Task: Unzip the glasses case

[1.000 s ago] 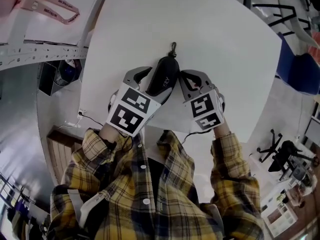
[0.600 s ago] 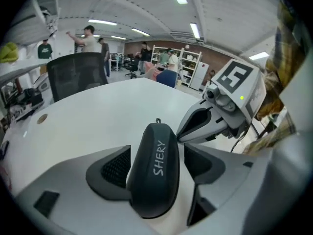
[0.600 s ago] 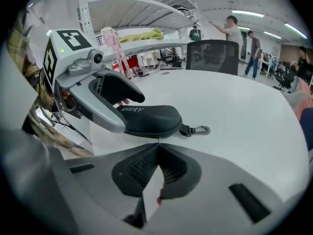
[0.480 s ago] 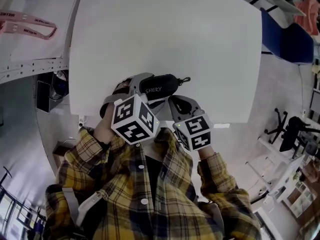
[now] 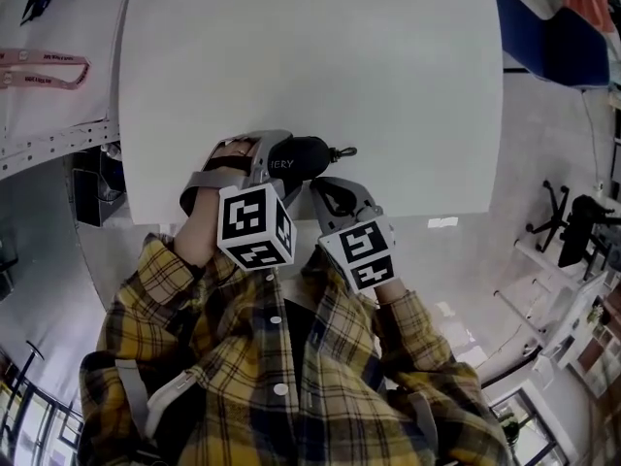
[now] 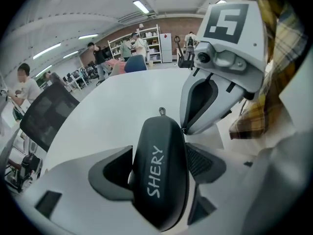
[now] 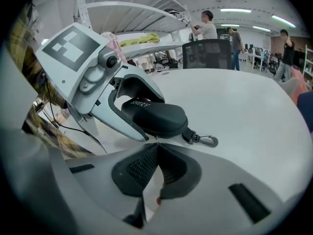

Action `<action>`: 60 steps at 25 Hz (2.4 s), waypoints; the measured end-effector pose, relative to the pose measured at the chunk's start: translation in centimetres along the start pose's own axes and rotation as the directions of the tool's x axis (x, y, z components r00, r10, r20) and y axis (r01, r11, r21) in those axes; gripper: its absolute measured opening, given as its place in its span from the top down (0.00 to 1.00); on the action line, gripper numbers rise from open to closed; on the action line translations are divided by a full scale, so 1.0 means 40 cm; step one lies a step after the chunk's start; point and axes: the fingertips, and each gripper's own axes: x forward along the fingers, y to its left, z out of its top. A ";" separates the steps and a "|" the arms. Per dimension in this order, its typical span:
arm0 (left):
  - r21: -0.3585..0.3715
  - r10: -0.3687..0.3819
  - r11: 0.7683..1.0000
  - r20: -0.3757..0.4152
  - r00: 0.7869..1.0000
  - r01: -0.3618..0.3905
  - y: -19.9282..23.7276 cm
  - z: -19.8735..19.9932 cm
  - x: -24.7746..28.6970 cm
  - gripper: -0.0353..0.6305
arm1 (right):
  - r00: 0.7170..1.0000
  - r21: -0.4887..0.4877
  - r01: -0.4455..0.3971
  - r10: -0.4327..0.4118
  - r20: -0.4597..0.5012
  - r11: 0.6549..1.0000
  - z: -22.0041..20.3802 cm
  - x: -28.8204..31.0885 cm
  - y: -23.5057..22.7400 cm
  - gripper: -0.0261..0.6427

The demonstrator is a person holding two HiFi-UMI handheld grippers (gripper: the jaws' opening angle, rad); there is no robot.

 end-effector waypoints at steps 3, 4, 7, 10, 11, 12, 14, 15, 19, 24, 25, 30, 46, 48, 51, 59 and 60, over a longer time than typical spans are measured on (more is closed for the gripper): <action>0.013 -0.001 1.000 0.005 1.000 0.001 -0.003 0.006 -0.002 0.43 | 1.000 -0.089 0.022 -0.023 -0.013 0.996 -0.001 -0.012 -0.008 0.96; 0.016 -0.003 1.000 0.006 1.000 0.003 -0.003 0.007 -0.002 0.43 | 0.999 -0.107 0.032 -0.034 -0.017 0.994 -0.001 -0.014 -0.015 0.96; 0.028 -0.005 1.000 0.012 1.000 0.005 -0.004 0.006 0.000 0.43 | 0.997 -0.137 0.063 -0.068 -0.026 0.988 -0.001 -0.021 -0.047 0.96; 0.042 -0.001 0.999 0.015 1.000 0.000 -0.004 0.007 0.001 0.44 | 0.995 -0.179 0.078 -0.086 -0.039 0.981 0.005 -0.030 -0.081 0.96; 0.044 -0.002 0.999 0.016 1.000 0.001 -0.003 0.007 0.001 0.44 | 0.994 -0.205 0.084 -0.096 -0.047 0.975 0.009 -0.033 -0.092 0.96; 0.044 -0.004 0.999 0.017 1.000 0.003 -0.002 0.006 0.001 0.44 | 0.993 -0.235 0.089 -0.104 -0.053 0.968 0.015 -0.033 -0.101 0.96; 0.046 -0.006 0.999 0.017 1.000 0.005 0.000 0.001 0.000 0.44 | 0.992 -0.297 0.086 -0.108 -0.060 0.951 0.029 -0.025 -0.115 0.96; 0.048 -0.005 0.999 0.017 1.000 0.004 0.000 0.000 0.000 0.44 | 0.992 -0.329 0.080 -0.107 -0.065 0.941 0.034 -0.020 -0.121 0.96; 0.074 0.008 0.997 0.024 1.000 -0.010 -0.001 -0.003 0.001 0.44 | 0.990 -0.449 0.051 -0.103 -0.092 0.892 0.058 0.001 -0.141 0.96; 0.060 0.020 0.998 0.034 0.999 -0.022 0.014 -0.008 0.005 0.45 | 0.985 -0.600 0.011 -0.112 -0.131 0.800 0.097 0.035 -0.160 0.96; 0.052 0.022 0.998 0.039 0.999 -0.024 0.019 -0.007 0.006 0.46 | 0.984 -0.631 0.002 -0.114 -0.138 0.776 0.104 0.040 -0.163 0.96; 0.056 0.044 0.997 0.051 0.998 -0.047 0.023 -0.002 0.005 0.46 | 0.977 -0.775 -0.047 -0.134 -0.168 0.630 0.124 0.053 -0.167 0.96; 0.021 -0.005 1.000 0.073 0.997 0.003 0.012 0.001 -0.005 0.46 | 0.971 -0.743 -0.027 -0.160 -0.178 0.669 0.125 0.050 -0.170 0.96; 0.013 -0.013 1.000 0.085 0.996 0.012 0.011 0.007 -0.013 0.46 | 0.972 -0.708 -0.028 -0.145 -0.184 0.706 0.126 0.035 -0.174 0.95; -0.011 -0.011 1.000 0.110 0.994 0.012 0.013 0.020 -0.038 0.46 | 0.972 -0.661 -0.024 -0.137 -0.190 0.750 0.128 0.002 -0.177 0.89; -0.263 0.061 0.965 0.306 0.950 0.023 0.068 0.088 -0.214 0.46 | 0.997 -0.336 0.066 -0.051 0.055 0.940 0.271 -0.151 -0.136 0.87; -0.309 0.086 0.951 0.346 0.934 0.026 0.085 0.103 -0.250 0.46 | 0.993 -0.290 0.076 -0.046 0.110 0.954 0.306 -0.180 -0.124 0.87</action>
